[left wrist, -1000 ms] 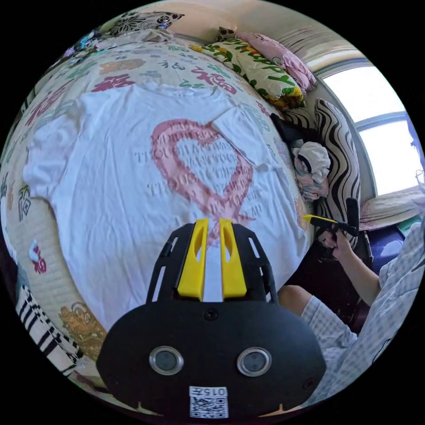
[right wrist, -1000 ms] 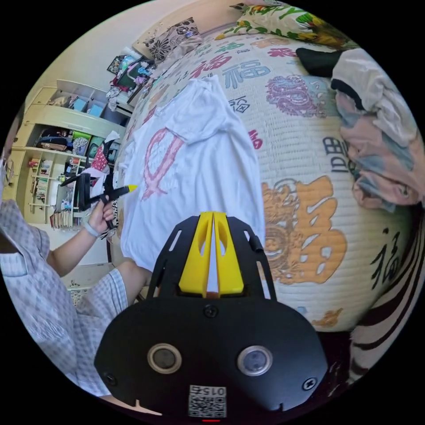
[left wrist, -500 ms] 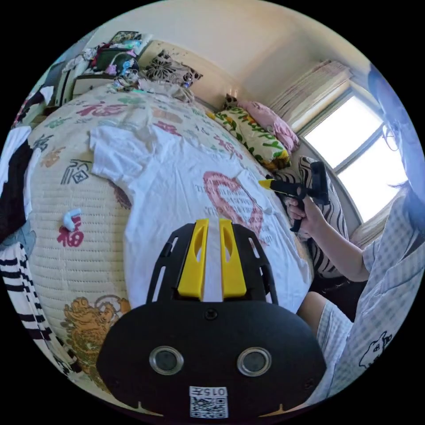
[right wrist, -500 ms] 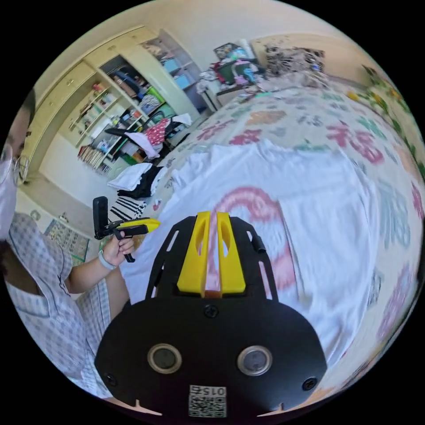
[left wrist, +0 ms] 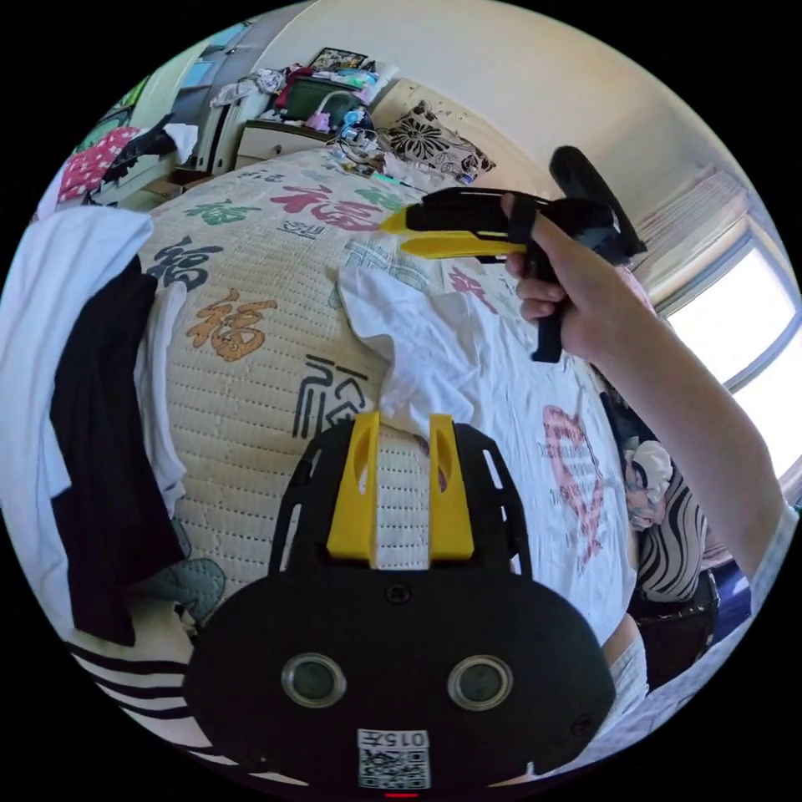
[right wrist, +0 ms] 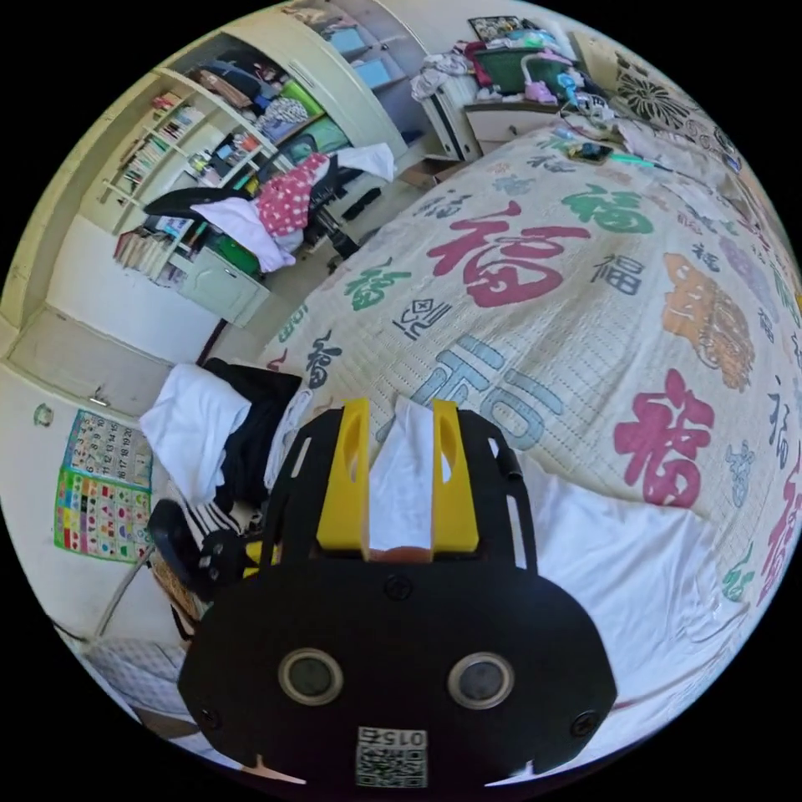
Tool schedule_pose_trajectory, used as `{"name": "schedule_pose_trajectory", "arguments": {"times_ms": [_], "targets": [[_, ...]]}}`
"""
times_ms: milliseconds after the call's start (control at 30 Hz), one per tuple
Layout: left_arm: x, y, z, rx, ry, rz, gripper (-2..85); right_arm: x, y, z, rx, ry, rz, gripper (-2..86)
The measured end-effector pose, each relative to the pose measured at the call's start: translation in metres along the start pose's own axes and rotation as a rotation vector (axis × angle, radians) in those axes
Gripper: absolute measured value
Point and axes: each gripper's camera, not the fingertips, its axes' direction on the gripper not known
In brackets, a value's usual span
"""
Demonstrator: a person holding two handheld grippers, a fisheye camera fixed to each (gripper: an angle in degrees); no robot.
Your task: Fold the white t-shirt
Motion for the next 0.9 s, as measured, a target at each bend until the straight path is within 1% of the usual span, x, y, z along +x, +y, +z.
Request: {"name": "schedule_pose_trajectory", "arguments": {"times_ms": [67, 133, 200, 233, 267, 300, 367, 400, 567, 633, 733, 833, 900], "targets": [[-0.007, 0.002, 0.002, -0.029, 0.011, 0.019, 5.2, -0.006, -0.010, 0.030, -0.032, 0.022, 0.021, 10.0], [-0.013, 0.003, 0.006, -0.057, 0.036, 0.036, 3.8, -0.009, -0.016, 0.058, -0.073, 0.016, 0.042, 8.7], [-0.020, 0.007, 0.004, -0.053, 0.042, 0.040, 1.2, -0.010, -0.020, 0.094, -0.177, 0.021, 0.058, 5.6], [-0.025, 0.011, 0.001, -0.037, 0.057, 0.032, 0.6, -0.011, -0.020, 0.098, -0.179, 0.046, 0.057, 3.9], [-0.030, 0.016, -0.004, -0.018, 0.068, 0.024, 0.1, -0.013, -0.020, 0.103, -0.167, 0.116, 0.055, 0.5], [-0.031, 0.018, -0.007, -0.006, 0.073, 0.021, 0.0, -0.014, -0.020, 0.107, -0.174, 0.164, 0.040, -0.1], [-0.035, 0.030, -0.018, 0.040, 0.079, 0.015, -0.4, -0.014, -0.019, 0.110, -0.175, 0.181, 0.034, -0.6], [-0.035, 0.032, -0.020, 0.046, 0.076, 0.017, -0.4, -0.014, -0.016, 0.105, -0.134, 0.182, 0.033, -0.8], [-0.024, 0.052, -0.034, 0.093, 0.043, 0.058, -0.6, 0.000, 0.000, 0.063, -0.015, 0.133, 0.028, -0.4], [-0.020, 0.059, -0.035, 0.094, -0.001, 0.073, -0.6, 0.003, 0.003, 0.055, -0.037, 0.129, 0.014, 0.5], [-0.031, 0.072, -0.028, 0.073, 0.002, 0.036, -0.6, -0.006, 0.000, 0.065, -0.096, 0.049, -0.012, 5.7], [-0.048, 0.088, -0.021, 0.078, 0.045, -0.012, -0.6, -0.028, -0.009, 0.099, -0.193, 0.128, -0.046, 8.9], [-0.053, 0.094, -0.017, 0.084, 0.056, -0.019, -0.6, -0.036, -0.018, 0.129, -0.270, 0.239, -0.025, 10.1]]}}
